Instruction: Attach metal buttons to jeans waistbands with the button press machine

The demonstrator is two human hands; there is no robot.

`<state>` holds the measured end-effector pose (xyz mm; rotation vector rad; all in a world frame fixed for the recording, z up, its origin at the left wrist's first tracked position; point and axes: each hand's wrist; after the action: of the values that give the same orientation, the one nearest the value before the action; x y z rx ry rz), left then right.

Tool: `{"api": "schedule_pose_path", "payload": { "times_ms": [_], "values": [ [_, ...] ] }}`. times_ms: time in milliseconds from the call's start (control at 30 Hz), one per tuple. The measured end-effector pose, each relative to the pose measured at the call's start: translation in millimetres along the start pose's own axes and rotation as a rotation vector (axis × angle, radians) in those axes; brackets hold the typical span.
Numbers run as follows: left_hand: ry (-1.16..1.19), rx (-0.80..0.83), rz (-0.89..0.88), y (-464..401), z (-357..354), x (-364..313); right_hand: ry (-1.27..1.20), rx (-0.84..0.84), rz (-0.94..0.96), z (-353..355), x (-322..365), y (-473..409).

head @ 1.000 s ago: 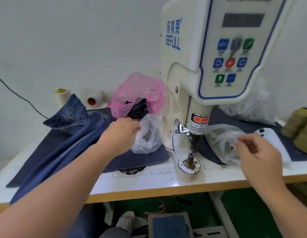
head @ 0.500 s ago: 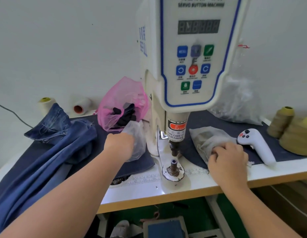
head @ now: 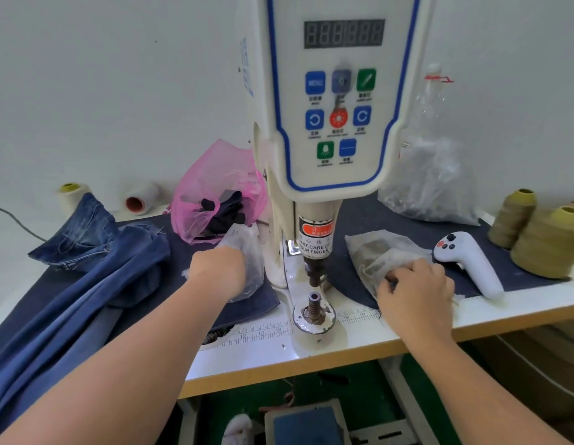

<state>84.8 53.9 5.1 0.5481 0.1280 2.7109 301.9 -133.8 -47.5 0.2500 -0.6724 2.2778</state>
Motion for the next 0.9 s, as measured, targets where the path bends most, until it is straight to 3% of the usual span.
{"api": "schedule_pose_path", "payload": {
  "times_ms": [100, 233, 300, 433, 533, 600, 700, 900],
  "values": [
    [-0.01, -0.09, -0.054, 4.7, 3.7, 0.7, -0.004, 0.004, -0.009, 0.1, 1.7, 0.0],
    [0.141, 0.05, -0.051, 2.1, -1.5, 3.4, 0.029, 0.02, -0.014, 1.4, 3.1, -0.3],
    [0.181, 0.04, -0.055, 3.7, -3.2, 3.3, 0.029, 0.021, -0.013, 2.2, 3.3, -0.2],
    [0.249, -0.123, -0.053, 13.9, -0.3, 4.2, 0.05, 0.03, -0.004, 2.8, 3.8, -0.2],
    [0.555, -0.354, -0.117, 17.8, 2.5, 5.3, 0.046, 0.029, -0.009, 2.9, 4.0, -0.6],
    [0.688, -0.483, -0.258, 28.3, 8.2, -0.6, 0.042, 0.018, -0.005, 2.5, 4.2, -0.6],
    [0.918, -0.342, -0.308, 50.2, 6.2, -13.5, 0.036, 0.007, -0.002, 1.0, 3.4, -1.2],
    [1.154, -0.361, -0.431, 77.8, 3.5, -23.6, 0.024, -0.008, 0.003, 0.1, 2.8, -1.0]
  ]
}}
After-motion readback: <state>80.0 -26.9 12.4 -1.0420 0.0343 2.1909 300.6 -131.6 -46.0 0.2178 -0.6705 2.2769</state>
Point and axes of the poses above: each hand's wrist, its own y-axis away from the middle knuckle, its own z-axis out of the back of the hand, x = y × z, and after that the axes turned 5 degrees about -y, right-handed
